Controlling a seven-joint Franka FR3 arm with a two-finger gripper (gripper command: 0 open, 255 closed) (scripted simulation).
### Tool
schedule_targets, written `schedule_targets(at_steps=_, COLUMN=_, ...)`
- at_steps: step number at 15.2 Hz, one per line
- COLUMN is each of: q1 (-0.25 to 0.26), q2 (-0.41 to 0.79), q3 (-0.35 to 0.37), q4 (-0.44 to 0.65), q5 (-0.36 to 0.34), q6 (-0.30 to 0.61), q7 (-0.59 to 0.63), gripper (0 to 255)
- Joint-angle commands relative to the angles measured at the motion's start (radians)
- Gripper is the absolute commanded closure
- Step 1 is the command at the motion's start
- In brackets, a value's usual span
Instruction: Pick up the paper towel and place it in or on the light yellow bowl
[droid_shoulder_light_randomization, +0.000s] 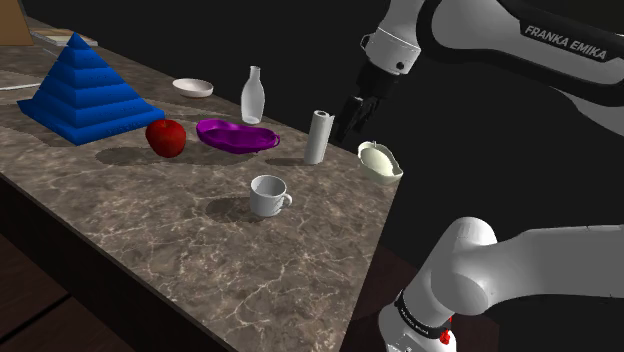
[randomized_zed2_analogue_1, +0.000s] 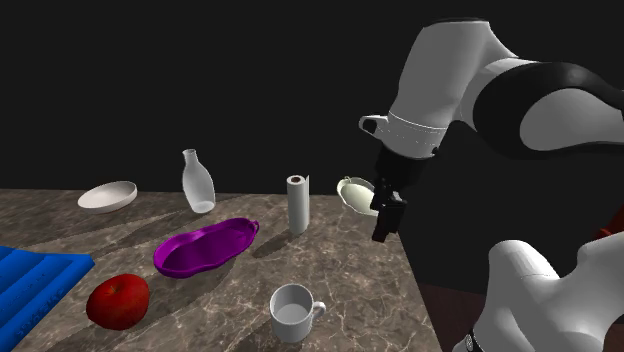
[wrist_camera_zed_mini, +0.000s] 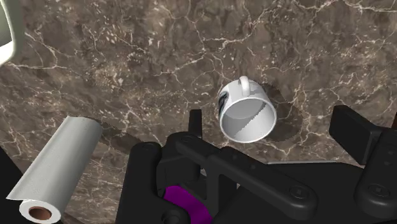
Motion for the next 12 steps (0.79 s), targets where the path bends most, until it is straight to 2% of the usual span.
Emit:
schedule_targets(at_steps=1, q1=0.000, q2=0.000, q3=0.000, q4=0.000, q5=0.000, q6=0.000, q7=0.000, gripper=0)
schedule_targets(at_steps=12, q1=-0.054, q2=0.340, q3=-0.139, q4=0.179, q5=-0.079, q6=0.110, q7=-0.169, gripper=0)
